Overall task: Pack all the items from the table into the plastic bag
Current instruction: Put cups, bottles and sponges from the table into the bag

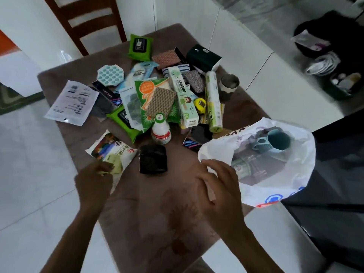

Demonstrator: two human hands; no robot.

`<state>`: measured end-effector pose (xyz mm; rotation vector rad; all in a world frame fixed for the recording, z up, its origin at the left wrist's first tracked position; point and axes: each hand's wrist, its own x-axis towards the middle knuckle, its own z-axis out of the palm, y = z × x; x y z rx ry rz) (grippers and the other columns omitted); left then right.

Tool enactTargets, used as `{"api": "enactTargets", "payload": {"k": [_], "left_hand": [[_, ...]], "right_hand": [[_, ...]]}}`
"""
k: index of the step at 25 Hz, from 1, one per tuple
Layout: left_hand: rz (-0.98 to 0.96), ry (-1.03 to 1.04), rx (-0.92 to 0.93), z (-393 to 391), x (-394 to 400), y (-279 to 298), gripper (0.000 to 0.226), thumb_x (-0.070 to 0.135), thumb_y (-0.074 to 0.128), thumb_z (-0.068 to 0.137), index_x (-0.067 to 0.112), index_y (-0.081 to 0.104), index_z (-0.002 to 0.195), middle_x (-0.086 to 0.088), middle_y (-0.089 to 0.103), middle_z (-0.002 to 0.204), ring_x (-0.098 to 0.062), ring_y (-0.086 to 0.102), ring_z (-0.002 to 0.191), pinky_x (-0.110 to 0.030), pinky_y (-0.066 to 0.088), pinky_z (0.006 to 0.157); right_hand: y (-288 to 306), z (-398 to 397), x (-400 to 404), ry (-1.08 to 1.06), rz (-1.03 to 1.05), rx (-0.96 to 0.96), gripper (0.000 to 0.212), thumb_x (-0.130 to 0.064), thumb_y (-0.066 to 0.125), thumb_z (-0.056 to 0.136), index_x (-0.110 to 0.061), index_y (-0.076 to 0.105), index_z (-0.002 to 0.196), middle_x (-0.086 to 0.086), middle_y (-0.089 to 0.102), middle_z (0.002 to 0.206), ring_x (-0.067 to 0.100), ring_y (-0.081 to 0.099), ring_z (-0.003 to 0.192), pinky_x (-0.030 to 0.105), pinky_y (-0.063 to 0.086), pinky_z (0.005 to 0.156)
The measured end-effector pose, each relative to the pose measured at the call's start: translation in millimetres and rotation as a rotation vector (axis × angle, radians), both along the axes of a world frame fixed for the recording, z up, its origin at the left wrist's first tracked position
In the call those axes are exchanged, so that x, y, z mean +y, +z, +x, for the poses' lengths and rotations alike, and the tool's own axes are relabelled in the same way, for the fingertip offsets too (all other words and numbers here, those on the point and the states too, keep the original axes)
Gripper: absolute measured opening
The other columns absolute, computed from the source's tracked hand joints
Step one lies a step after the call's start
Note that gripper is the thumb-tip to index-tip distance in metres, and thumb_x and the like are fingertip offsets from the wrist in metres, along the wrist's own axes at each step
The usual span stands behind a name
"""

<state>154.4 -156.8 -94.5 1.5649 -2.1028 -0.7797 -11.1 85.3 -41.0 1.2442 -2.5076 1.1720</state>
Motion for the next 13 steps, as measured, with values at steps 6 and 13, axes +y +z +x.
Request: {"api": "enactTargets", "payload": {"k": [6, 13], "left_hand": [[-0.276, -0.415, 0.55, -79.5, 60.9, 116.1, 0.025, -0.023, 0.066, 0.065, 0.001, 0.06, 0.062, -0.013, 0.072, 0.081, -0.009, 0.064, 0.078, -0.027, 0.049, 0.066], [-0.442, -1.255, 0.459, -176.5, 185.3, 79.7, 0.018, -0.003, 0.072, 0.07, 0.014, 0.069, 0.076, -0.003, 0.07, 0.119, -0.019, 0.052, 0.117, -0.031, 0.041, 0.104]], "right_hand": [[57.2, -40.5, -6.2, -0.006, -0.281, -1.17, 0.035, -0.032, 0.071, 0.082, -0.024, 0.063, 0.115, 0.002, 0.074, 0.106, 0.02, 0.07, 0.087, 0.036, 0.057, 0.077], [36.8, -134.6, 42.3, -0.223, -0.388, -1.488, 0.039, -0.012, 0.068, 0.081, -0.008, 0.063, 0.12, 0.02, 0.069, 0.115, 0.033, 0.067, 0.095, 0.038, 0.055, 0.076]]}}
